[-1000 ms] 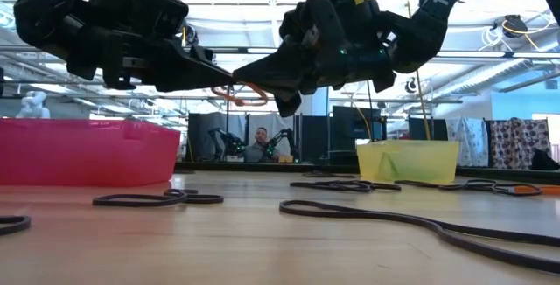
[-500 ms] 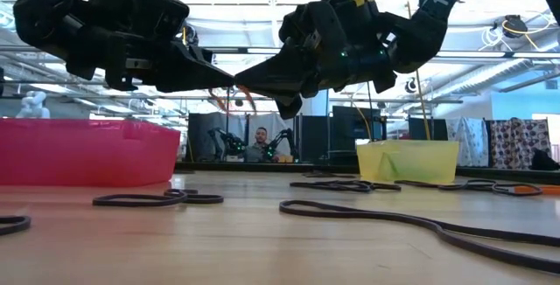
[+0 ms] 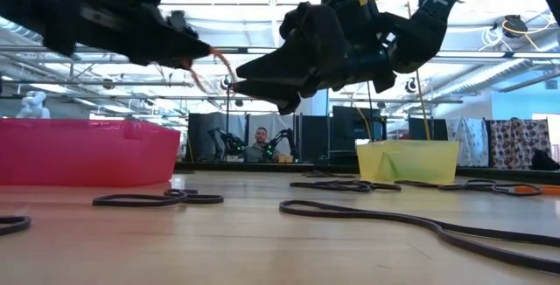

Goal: Sort rubber bands into baskets
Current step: Put the orange rubber band into the pink bin

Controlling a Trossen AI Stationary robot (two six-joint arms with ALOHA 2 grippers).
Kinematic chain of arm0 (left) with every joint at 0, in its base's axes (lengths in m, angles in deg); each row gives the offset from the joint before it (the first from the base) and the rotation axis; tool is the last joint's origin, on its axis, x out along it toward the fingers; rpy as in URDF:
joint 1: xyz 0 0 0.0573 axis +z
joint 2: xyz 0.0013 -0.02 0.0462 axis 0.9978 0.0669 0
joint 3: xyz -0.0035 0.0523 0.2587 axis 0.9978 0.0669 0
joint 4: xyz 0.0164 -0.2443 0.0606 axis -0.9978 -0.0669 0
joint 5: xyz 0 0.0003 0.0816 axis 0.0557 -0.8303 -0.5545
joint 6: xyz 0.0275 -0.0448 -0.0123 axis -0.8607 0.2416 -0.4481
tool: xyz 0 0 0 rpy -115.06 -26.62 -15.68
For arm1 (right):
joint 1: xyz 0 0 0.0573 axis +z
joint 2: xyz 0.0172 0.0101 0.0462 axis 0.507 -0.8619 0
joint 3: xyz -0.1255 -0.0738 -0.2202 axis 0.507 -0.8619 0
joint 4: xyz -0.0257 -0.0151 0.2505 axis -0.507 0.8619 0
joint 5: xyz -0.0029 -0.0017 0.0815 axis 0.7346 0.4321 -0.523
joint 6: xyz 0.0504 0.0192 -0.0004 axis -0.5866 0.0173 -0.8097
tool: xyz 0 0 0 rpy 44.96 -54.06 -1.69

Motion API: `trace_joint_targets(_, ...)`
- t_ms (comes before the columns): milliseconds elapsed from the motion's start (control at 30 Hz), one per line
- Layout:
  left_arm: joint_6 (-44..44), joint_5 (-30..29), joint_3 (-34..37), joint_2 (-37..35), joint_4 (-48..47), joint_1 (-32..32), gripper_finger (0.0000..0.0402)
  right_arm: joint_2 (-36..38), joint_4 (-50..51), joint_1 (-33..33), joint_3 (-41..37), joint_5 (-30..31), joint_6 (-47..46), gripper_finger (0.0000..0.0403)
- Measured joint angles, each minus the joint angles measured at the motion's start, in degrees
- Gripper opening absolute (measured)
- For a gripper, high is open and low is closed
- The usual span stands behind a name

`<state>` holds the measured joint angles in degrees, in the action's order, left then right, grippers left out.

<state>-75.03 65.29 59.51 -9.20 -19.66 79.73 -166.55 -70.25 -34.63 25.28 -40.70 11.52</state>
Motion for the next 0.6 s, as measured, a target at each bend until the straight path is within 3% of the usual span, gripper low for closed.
trace_joint_targets(367,26.3,-5.2,0.0,-22.5,-40.9,-3.3,0.0011,0.0,-1.3,0.0,0.0,0.0,5.3,0.021)
trace_joint_targets(600,39.5,-3.9,0.0,-28.0,-59.5,-3.6,0.0011,0.0,-2.4,0.0,0.0,-0.1,6.1,0.021)
